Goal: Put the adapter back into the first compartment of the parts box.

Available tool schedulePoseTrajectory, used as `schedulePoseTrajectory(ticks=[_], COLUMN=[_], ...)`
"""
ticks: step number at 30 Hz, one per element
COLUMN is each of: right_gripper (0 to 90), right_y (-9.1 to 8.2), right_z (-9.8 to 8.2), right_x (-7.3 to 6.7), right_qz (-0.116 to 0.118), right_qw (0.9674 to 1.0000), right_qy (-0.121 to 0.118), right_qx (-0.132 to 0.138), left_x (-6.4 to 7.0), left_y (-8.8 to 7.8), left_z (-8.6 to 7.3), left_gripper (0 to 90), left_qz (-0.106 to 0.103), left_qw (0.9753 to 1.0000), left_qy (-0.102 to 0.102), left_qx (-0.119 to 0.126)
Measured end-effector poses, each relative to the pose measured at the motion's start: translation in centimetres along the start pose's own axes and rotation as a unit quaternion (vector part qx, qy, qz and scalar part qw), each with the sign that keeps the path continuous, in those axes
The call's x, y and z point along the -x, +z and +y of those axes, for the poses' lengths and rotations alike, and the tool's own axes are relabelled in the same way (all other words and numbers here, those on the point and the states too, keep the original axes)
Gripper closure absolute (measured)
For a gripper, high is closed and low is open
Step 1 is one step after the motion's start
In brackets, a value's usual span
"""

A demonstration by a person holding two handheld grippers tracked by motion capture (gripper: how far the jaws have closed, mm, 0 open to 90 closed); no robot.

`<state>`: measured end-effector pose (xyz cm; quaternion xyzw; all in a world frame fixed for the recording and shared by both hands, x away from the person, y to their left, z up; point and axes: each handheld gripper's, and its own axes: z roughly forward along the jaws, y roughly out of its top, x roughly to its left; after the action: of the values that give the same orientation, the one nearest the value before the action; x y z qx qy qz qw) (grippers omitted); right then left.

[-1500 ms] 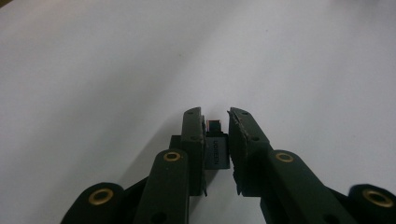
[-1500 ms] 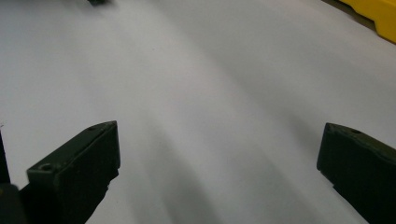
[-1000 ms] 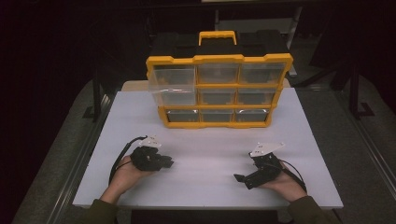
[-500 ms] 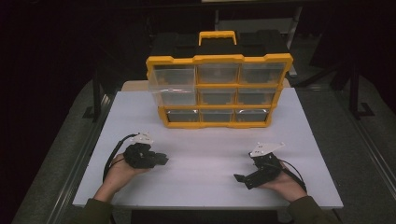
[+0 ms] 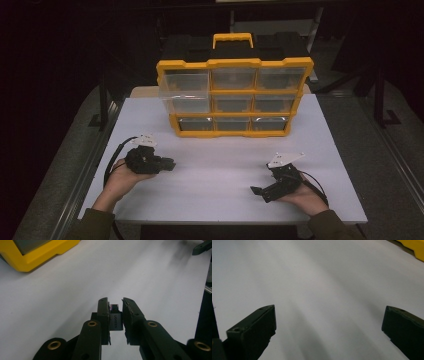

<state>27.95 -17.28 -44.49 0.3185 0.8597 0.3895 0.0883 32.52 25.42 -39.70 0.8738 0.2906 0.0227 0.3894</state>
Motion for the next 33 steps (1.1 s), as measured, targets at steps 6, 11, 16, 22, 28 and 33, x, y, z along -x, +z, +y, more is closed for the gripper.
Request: schedulePoseTrajectory(ticks=[6, 11, 16, 22, 28, 33], right_gripper=[0.0, 0.0, 0.0, 0.0, 0.0, 0.0], right_y=[0.0, 0.0, 0.0, 0.1, 0.0, 0.1], right_z=[0.0, 0.0, 0.0, 0.0, 0.0, 0.0], right_x=[0.0, 0.0, 0.0, 0.0, 0.0, 0.0], right_qz=[0.0, 0.0, 0.0, 0.0, 0.0, 0.0], right_qw=[1.0, 1.0, 1.0, 1.0, 1.0, 1.0], right_qy=[0.001, 0.0, 0.001, 0.001, 0.002, 0.001], right_qx=[0.001, 0.001, 0.001, 0.0, 0.001, 0.001], left_x=[-0.4, -0.5, -0.6, -0.6, -0.7, -0.8], left_y=[-1.4, -2.3, -3.2, -4.0, -4.9, -6.0], left_z=[0.7, 1.3, 1.9, 2.5, 3.2, 4.1], left_gripper=[76.5, 76.5, 76.5, 76.5, 76.5, 76.5], left_qz=[0.002, 0.005, 0.008, 0.01, 0.008, 0.01], left_qw=[1.0, 1.0, 0.9999, 0.9999, 0.9998, 0.9997], left_qy=[0.0, 0.002, 0.004, 0.01, 0.012, 0.015], left_qx=[0.002, 0.005, 0.008, 0.008, 0.012, 0.014])
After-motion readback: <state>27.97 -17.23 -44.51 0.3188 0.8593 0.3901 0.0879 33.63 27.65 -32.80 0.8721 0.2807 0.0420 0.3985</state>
